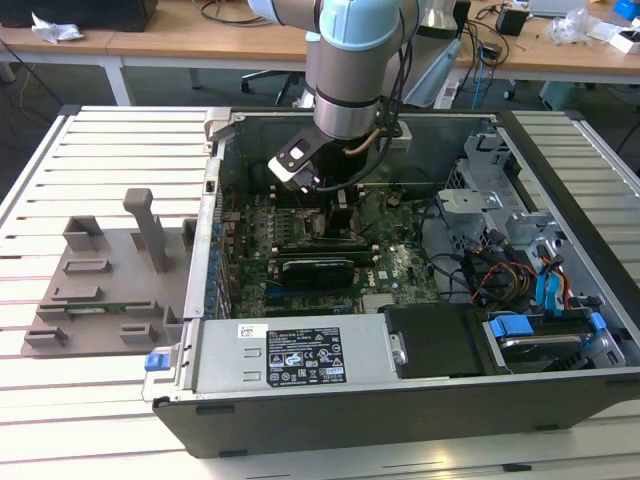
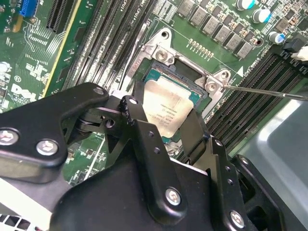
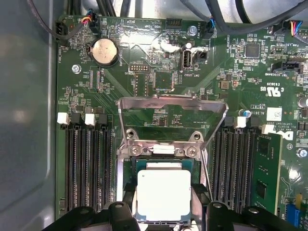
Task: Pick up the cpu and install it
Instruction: 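Place the cpu into insertion slot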
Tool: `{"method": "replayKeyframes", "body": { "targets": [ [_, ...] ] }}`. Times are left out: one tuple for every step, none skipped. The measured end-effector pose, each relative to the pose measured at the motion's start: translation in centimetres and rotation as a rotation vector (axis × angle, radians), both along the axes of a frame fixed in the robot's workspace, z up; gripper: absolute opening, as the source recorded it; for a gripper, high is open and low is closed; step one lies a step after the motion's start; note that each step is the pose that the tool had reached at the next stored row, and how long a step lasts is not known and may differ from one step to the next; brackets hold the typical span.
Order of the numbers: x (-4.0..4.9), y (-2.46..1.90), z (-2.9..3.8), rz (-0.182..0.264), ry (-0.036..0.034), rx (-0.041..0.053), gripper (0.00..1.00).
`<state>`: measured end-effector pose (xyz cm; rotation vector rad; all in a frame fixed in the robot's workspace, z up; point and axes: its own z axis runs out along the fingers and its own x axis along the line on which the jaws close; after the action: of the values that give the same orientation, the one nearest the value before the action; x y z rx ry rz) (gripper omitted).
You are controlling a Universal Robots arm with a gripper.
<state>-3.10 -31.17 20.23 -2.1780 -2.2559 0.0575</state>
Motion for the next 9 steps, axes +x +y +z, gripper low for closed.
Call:
{"method": "replayKeyframes", "body": {
  "targets": [
    [-0.02, 0.0, 0.0, -0.003, 0.0, 0.0001, 0.54],
    [-0.06, 0.0, 0.0, -0.01, 0.0001, -0.0001, 0.54],
    [-0.12, 0.0, -0.01, -0.018, 0.0002, -0.0003, 0.54],
    [-0.14, -0.01, -0.02, -0.02, 0.0002, -0.0002, 0.54],
    [-0.15, -0.01, -0.05, -0.02, 0.0002, -0.0002, 0.54],
    [-0.15, 0.0, -0.1, -0.02, 0.0002, -0.0001, 0.54],
    [-0.15, 0.01, -0.14, -0.02, 0.0002, -0.0002, 0.54],
    [-0.15, 0.04, -0.19, -0.02, 0.0003, -0.0001, 0.54],
    [-0.16, 0.05, -0.19, -0.02, 0.0003, -0.0002, 0.54]
  ]
}}
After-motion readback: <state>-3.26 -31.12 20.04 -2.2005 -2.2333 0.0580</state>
